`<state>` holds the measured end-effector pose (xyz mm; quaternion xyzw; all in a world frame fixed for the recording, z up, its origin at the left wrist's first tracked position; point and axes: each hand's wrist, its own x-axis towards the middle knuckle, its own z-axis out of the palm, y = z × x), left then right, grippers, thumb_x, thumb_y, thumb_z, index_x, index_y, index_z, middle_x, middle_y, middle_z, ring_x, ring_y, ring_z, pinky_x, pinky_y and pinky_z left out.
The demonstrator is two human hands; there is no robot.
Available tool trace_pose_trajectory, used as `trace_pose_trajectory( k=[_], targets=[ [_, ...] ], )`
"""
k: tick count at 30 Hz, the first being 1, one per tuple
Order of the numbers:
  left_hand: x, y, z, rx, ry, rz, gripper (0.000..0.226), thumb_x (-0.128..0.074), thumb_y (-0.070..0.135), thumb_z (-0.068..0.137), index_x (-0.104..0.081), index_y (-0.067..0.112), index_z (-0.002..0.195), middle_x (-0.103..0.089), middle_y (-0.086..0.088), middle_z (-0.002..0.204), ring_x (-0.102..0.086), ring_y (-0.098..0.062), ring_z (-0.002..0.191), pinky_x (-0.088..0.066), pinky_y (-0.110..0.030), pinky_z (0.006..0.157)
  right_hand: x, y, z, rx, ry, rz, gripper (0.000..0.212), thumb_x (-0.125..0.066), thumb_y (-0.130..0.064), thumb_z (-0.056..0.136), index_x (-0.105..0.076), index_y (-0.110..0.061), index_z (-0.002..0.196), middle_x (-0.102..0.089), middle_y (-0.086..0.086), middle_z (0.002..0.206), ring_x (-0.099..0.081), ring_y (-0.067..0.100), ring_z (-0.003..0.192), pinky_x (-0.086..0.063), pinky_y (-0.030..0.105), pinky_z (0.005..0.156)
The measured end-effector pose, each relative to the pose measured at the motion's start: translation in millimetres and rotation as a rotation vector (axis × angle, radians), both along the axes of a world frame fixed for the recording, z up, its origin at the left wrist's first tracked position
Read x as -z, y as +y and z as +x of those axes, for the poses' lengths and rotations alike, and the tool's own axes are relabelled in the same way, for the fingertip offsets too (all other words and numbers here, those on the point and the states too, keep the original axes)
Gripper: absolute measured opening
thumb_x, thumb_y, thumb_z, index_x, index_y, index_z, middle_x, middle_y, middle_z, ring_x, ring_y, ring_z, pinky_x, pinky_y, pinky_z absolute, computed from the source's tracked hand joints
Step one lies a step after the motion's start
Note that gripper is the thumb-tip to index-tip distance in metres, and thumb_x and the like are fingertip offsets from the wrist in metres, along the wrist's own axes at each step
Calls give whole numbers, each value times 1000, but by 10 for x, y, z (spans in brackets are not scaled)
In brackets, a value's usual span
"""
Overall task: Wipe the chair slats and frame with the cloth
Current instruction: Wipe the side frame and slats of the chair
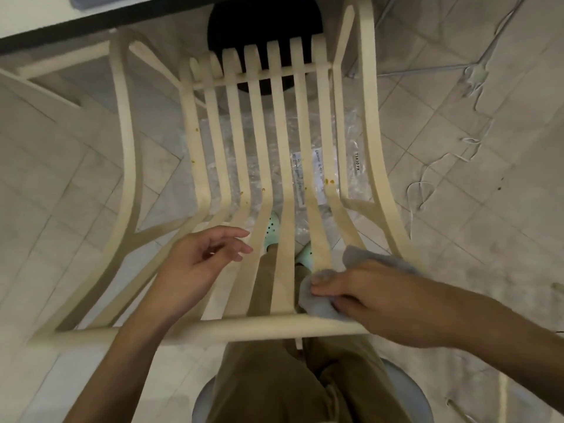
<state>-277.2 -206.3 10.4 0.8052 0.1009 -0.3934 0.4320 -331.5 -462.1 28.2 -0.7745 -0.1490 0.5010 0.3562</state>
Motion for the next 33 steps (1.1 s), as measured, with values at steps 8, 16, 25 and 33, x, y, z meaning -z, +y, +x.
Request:
trace_pose_trajectory(
  k=[8, 16, 25, 33],
  targets=[
    [259, -363, -14, 346, -13, -85, 31, -67, 22, 88, -64, 30, 118, -65, 19, 111, -60, 5, 100, -51, -16, 81, 637, 184, 467, 248, 22, -82, 24, -56, -9, 91, -72, -4, 72, -57, 0, 56, -51, 4, 48, -41, 16, 54],
    [546, -552, 160, 480, -348, -121, 29, -75, 15, 76, -71, 23, 104, -60, 19, 86, -54, 11, 80, -39, -4, 71, 517, -49, 340, 886, 157, -42, 12, -69, -15, 86, -72, -15, 97, -74, -3, 91, -68, 3, 86, -51, 16, 77],
    [880, -853, 71, 661, -113, -129, 14, -70, 25, 84, -67, 14, 92, -68, -2, 85, -61, -14, 75, -48, -30, 67, 286, -366, -21, 455, -47, -500, 46, -61, -26, 91, -51, -21, 136, -40, 2, 151, -49, 21, 128, -38, 31, 105],
    [999, -1019, 25, 772, 148, -133, 38, -56, 37, 94, -63, 14, 65, -62, 0, 120, -62, -16, 86, -46, -36, 78, 616, -467, 89, 475, 17, -553, 66, -57, -15, 93, -21, -5, 148, -31, 16, 149, -40, 34, 131, -37, 37, 103]
  ],
)
